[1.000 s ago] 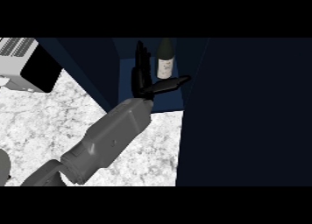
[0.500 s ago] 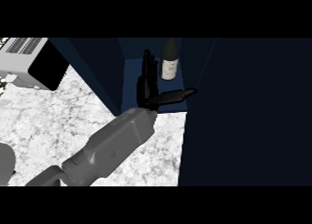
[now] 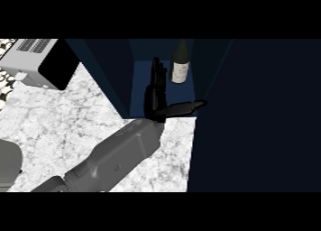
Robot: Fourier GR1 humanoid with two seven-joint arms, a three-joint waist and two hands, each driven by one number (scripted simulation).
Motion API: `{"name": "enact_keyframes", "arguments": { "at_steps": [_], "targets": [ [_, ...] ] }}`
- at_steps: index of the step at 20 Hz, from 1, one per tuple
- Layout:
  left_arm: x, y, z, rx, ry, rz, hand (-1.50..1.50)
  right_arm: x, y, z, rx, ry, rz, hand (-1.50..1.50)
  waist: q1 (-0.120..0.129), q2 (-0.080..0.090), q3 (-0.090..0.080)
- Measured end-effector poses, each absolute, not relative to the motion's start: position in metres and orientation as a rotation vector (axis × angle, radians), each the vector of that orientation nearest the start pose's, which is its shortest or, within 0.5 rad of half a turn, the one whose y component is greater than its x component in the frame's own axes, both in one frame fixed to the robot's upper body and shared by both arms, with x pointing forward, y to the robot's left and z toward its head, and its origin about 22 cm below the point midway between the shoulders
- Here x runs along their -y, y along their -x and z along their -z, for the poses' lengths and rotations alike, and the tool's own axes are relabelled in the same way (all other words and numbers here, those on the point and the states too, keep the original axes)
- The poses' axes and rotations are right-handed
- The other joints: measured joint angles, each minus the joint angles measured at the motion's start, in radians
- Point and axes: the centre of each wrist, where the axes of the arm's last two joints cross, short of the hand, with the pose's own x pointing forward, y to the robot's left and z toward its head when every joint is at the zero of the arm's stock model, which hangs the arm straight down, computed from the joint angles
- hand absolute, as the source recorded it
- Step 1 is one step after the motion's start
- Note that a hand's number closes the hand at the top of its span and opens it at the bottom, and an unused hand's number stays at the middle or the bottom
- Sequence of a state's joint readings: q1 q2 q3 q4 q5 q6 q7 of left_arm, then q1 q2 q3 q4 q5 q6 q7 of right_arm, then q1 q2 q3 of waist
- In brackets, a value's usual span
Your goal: Pick up the wine, place it into the cabinet and close the cabinet
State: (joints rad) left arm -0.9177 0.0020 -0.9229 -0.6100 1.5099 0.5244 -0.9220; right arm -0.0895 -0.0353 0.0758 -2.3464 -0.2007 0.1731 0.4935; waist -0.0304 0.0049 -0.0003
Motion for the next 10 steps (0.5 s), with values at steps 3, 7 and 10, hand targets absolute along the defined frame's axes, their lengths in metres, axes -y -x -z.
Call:
{"name": "enact_keyframes", "arguments": {
  "at_steps": [3, 7, 10],
  "targets": [
    [-0.03, -0.338, 0.015, 1.75, 0.248, -0.292, -1.5, 0.211, -0.179, -0.184, 1.916, -0.324, -0.295, -1.5, 0.011, -0.003, 0.0],
    [-0.03, -0.325, 0.02, 1.759, 0.272, -0.285, -1.5, 0.211, -0.18, -0.183, 1.921, -0.308, -0.286, -1.5, 0.022, -0.005, 0.0],
    [-0.038, -0.319, 0.02, 1.776, 0.287, -0.262, -1.5, 0.208, -0.179, -0.187, 1.918, -0.304, -0.282, -1.5, 0.028, -0.007, 0.0]
  ]
}}
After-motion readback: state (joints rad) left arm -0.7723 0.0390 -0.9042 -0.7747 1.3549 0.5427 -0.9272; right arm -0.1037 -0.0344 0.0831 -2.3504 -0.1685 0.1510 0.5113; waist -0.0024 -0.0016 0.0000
